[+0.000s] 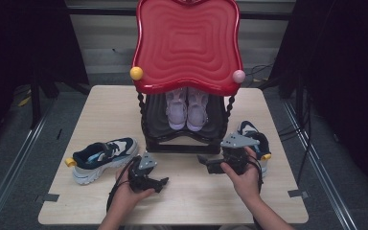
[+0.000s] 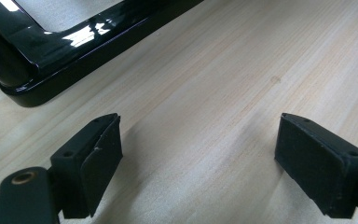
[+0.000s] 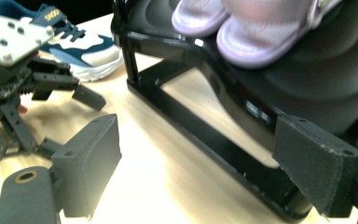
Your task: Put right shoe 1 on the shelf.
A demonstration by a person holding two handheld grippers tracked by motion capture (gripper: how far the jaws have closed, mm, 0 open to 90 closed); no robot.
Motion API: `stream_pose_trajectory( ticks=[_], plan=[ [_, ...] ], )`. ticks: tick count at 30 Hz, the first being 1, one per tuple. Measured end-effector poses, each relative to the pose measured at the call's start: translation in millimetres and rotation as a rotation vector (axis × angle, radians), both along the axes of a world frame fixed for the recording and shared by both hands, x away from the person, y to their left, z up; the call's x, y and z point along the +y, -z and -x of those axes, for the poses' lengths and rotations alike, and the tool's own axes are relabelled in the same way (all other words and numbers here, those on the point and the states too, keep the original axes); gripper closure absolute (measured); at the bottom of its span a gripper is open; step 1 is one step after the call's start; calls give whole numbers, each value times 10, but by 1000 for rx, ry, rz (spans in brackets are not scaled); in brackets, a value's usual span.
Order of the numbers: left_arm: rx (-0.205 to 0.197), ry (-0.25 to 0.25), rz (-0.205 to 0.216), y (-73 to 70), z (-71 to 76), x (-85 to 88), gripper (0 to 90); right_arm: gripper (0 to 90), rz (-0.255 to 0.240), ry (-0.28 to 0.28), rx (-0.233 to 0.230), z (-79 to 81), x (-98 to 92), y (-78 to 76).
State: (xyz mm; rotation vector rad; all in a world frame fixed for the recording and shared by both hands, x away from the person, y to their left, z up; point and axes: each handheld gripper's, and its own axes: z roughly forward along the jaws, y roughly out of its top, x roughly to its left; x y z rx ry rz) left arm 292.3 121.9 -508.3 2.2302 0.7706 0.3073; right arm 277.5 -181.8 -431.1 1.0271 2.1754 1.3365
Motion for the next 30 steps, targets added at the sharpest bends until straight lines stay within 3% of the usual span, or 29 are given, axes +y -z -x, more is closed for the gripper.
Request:
stream_pose_trajectory(
  ticks=[13, 30],
  plan=[
    [0, -1, 0, 0, 0, 0, 141, 144, 38, -43, 90, 122, -188, 320],
    [-1, -2, 1, 0, 1, -1, 141, 145, 92, -105, 150, 245, -319, 556]
  ],
)
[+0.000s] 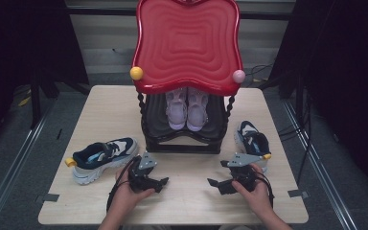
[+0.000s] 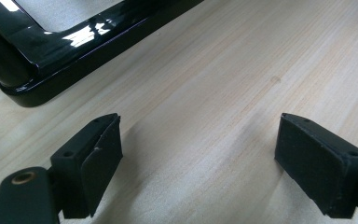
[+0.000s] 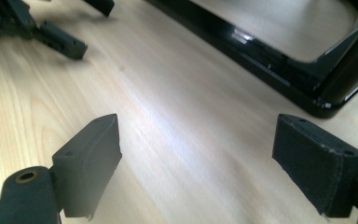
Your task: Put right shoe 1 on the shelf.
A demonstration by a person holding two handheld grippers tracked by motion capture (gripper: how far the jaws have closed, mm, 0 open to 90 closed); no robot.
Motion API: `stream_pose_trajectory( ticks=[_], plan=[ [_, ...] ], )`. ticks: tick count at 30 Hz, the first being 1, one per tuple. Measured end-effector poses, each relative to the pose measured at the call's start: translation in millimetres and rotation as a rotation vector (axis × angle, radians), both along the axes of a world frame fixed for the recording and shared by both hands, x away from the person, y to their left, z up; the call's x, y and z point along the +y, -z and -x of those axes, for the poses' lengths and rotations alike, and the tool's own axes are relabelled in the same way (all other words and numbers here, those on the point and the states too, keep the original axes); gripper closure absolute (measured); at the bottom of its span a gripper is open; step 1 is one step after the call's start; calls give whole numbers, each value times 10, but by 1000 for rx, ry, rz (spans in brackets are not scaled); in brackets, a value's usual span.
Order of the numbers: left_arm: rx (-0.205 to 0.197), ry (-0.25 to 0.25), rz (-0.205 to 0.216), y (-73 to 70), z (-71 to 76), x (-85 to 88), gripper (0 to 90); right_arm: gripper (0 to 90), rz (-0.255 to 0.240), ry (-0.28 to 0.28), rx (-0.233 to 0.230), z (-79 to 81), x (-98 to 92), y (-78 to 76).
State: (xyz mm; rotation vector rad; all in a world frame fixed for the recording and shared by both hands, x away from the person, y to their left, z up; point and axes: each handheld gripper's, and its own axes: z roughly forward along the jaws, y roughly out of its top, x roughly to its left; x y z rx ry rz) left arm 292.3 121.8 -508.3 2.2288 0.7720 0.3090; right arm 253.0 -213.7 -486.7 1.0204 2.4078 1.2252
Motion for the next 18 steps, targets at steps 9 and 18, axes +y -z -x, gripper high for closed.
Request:
stream_pose_trajectory(
  ticks=[9, 18],
  plan=[
    [1, 0, 1, 0, 0, 0, 141, 145, 47, -10, 17, 42, -89, 99],
    [1, 1, 1, 0, 0, 0, 141, 146, 89, -22, 25, 44, -130, 180]
  ],
)
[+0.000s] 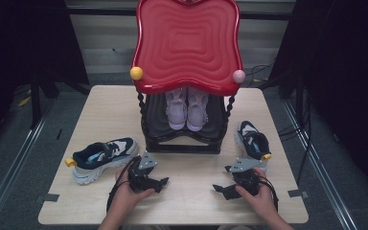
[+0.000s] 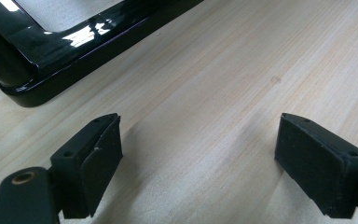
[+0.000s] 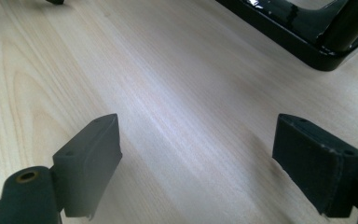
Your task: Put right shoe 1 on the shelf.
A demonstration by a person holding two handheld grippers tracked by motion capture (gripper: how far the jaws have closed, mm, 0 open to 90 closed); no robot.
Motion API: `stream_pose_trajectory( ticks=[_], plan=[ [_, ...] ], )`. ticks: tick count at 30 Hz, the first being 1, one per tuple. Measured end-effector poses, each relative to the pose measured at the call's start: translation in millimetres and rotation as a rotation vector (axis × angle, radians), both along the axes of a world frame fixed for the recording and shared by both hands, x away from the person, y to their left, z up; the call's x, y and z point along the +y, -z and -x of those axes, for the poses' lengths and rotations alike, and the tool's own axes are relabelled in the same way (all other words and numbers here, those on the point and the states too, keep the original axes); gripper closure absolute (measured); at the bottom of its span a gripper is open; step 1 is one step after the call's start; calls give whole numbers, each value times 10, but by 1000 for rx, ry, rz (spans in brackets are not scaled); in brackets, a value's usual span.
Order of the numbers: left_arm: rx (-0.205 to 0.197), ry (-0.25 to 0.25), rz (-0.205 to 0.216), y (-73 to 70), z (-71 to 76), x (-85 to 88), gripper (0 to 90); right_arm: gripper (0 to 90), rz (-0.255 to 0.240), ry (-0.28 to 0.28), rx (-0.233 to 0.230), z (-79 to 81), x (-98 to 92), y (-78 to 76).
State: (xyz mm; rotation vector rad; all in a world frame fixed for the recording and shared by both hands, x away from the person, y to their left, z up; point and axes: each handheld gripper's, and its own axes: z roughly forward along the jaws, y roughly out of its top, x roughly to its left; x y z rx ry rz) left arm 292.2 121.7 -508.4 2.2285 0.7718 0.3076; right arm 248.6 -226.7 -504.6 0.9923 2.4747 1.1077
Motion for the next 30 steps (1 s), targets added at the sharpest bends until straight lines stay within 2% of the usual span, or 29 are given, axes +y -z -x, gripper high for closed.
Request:
stream_pose_trajectory(
  ticks=[5, 11, 30],
  plan=[
    [0, 0, 0, 0, 0, 0, 141, 146, 17, 0, 14, 3, -20, 32],
    [0, 0, 0, 0, 0, 0, 141, 140, 24, -13, 0, 16, -34, 51],
    [0, 0, -1, -1, 0, 1, 141, 134, 18, -18, -2, 17, -44, 58]
  ],
)
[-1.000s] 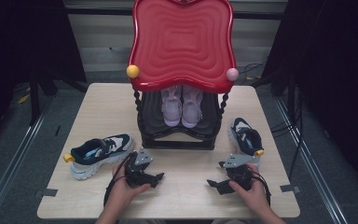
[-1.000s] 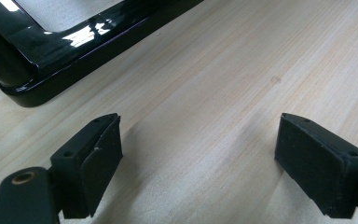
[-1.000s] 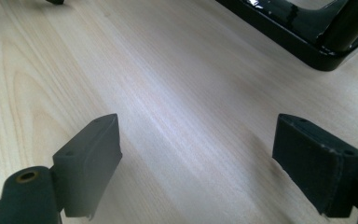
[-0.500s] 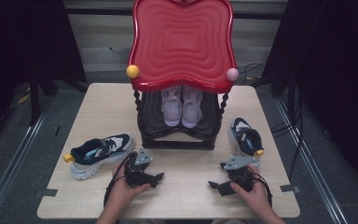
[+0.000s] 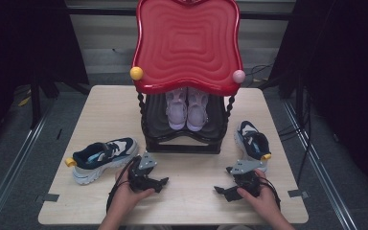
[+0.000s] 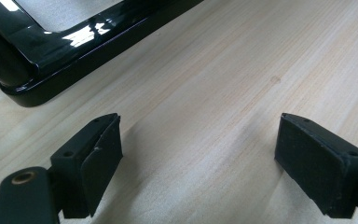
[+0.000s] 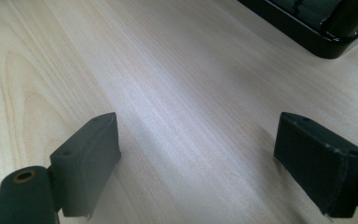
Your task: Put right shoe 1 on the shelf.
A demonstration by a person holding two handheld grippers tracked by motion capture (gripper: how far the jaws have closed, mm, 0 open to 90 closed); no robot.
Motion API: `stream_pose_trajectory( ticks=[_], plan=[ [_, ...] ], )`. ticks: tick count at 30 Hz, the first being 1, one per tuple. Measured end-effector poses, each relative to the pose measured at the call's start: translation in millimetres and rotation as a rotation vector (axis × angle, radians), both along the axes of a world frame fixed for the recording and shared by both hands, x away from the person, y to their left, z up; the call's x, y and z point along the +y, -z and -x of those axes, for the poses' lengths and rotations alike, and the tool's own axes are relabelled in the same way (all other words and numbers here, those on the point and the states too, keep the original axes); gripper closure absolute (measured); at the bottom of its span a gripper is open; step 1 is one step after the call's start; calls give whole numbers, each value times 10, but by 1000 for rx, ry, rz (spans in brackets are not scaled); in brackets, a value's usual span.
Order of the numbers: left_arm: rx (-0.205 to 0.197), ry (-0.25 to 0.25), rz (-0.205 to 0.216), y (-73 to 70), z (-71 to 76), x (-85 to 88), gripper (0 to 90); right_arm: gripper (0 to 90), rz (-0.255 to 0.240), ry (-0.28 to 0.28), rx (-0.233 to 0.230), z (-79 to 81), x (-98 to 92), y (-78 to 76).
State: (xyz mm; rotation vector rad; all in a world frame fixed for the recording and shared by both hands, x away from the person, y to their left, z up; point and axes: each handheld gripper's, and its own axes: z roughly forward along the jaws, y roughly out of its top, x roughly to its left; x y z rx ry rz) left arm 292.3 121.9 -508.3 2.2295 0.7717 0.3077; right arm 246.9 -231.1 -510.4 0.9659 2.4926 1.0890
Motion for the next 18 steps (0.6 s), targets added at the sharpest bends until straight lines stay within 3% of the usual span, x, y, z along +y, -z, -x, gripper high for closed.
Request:
stream_pose_trajectory(
  ticks=[14, 18],
  plan=[
    [2, 8, 2, 1, 3, -5, 123, 134, 0, 1, 2, 1, -1, -1],
    [27, 10, -29, -43, 2, 5, 152, 134, 0, 1, 2, 1, -1, -1]
  ],
)
